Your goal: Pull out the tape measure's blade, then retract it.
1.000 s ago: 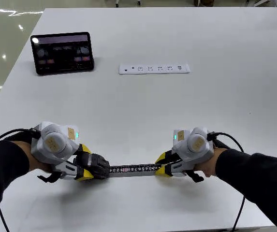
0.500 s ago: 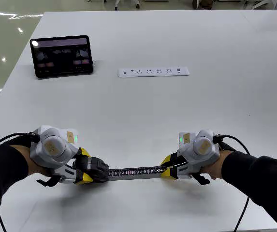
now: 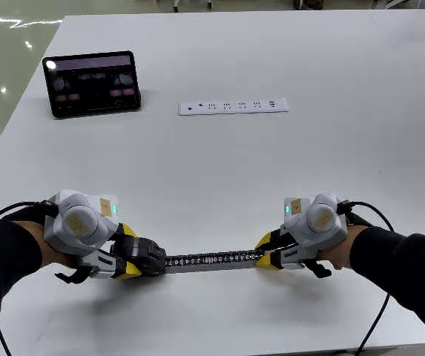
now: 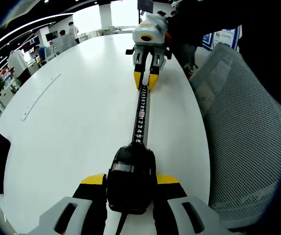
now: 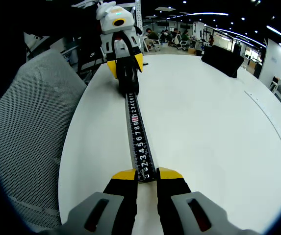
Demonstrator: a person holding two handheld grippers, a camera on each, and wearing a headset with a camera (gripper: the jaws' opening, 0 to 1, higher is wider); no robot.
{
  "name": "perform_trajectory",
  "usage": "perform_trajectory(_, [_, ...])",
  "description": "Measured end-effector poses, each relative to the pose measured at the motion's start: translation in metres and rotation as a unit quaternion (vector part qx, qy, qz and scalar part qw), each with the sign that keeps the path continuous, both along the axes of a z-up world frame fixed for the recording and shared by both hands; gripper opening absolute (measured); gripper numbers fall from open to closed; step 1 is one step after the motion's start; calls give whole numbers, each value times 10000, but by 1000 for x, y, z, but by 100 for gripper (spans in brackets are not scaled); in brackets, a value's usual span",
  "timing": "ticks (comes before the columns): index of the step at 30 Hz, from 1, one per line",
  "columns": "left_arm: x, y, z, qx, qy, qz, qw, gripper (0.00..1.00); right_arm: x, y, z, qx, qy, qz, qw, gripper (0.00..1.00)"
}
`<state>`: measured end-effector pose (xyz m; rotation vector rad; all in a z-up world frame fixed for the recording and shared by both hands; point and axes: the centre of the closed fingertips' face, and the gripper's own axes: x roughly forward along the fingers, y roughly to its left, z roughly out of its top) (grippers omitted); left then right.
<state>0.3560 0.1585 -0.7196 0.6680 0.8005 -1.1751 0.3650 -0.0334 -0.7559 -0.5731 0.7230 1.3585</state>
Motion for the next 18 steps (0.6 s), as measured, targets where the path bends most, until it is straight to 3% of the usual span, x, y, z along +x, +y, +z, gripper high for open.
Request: perform_trajectory(18, [2,3,-3,8,6,35,10000,32,2,-17,1,-85,-20,-38,10000,9])
